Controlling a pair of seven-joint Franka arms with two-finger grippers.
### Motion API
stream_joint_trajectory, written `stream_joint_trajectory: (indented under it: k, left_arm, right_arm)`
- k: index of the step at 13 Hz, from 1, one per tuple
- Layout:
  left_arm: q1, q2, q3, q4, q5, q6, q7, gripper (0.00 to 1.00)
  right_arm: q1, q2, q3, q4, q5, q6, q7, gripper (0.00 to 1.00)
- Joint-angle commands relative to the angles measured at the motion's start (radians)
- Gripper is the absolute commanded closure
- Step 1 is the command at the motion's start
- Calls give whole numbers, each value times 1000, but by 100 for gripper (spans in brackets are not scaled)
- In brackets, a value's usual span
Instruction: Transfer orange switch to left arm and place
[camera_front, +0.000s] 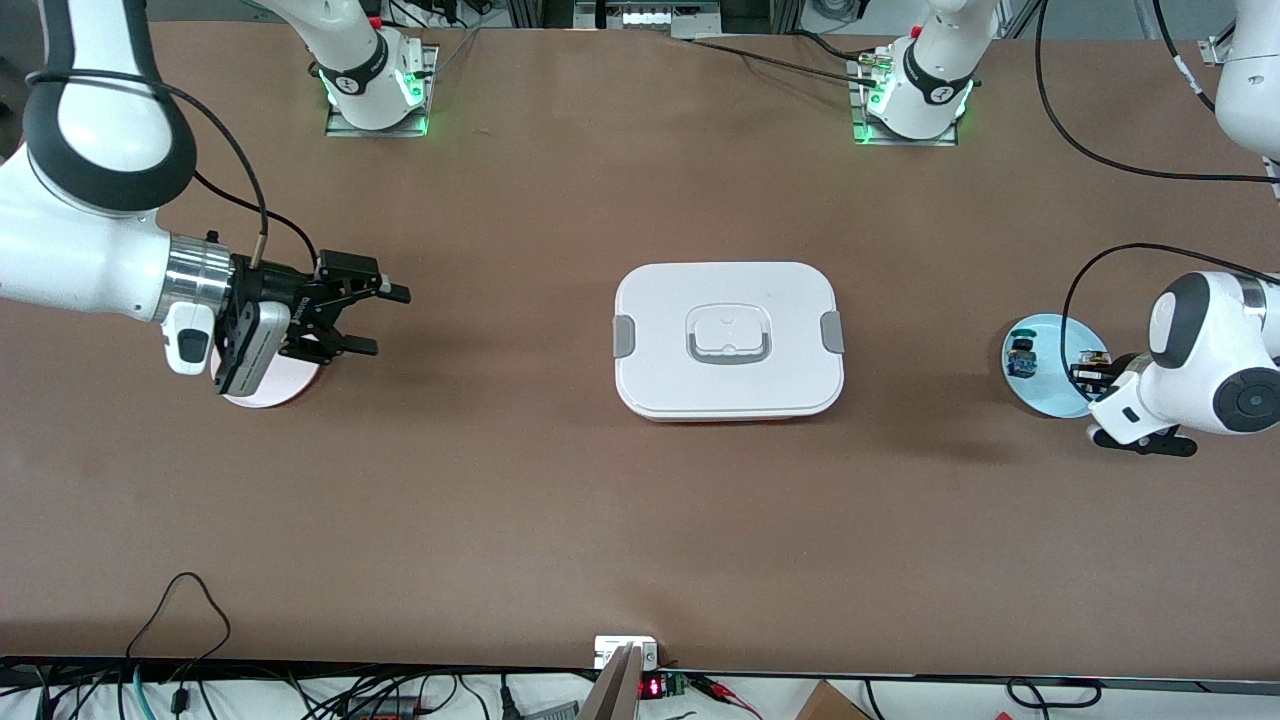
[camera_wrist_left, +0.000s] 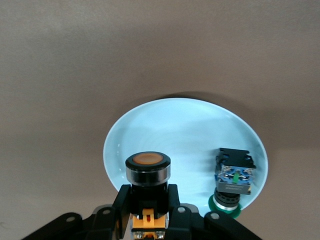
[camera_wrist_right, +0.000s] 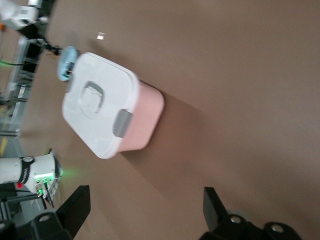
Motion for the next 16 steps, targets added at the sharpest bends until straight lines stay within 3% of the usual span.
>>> stream_joint_trajectory:
  k: [1, 4, 8, 11, 12, 13, 14, 15, 16]
  left_arm:
    - [5, 26, -8, 19, 39, -4, 19, 96]
    - [19, 54, -8, 19, 39, -2, 19, 94]
    - [22, 77, -2, 19, 41, 33, 19, 85]
    - [21, 88, 18, 19, 76, 70, 28, 66]
    - [21, 92, 18, 21, 84, 72, 31, 55]
    - [21, 92, 18, 22, 85, 70, 31, 42]
    - [21, 86, 16, 24, 84, 70, 31, 14]
    - [24, 83, 15, 44, 82, 64, 40, 0]
    - [21, 79, 12, 73, 70, 56, 57, 0]
  right_arm:
    - [7, -6, -5, 40, -190, -92, 299, 0]
    - [10, -5, 3, 77, -412, -250, 570, 0]
    - [37, -15, 14, 152, -734, -303, 561, 0]
    - [19, -8, 8, 220, -856, -280, 561, 0]
    - [10, -14, 8, 221, -867, -289, 577, 0]
    - [-40, -23, 8, 221, -808, -289, 582, 0]
    - [-115, -32, 9, 221, -715, -278, 578, 0]
    - [-169, -46, 11, 221, -641, -278, 567, 0]
    - [-176, -55, 11, 221, -635, -283, 570, 0]
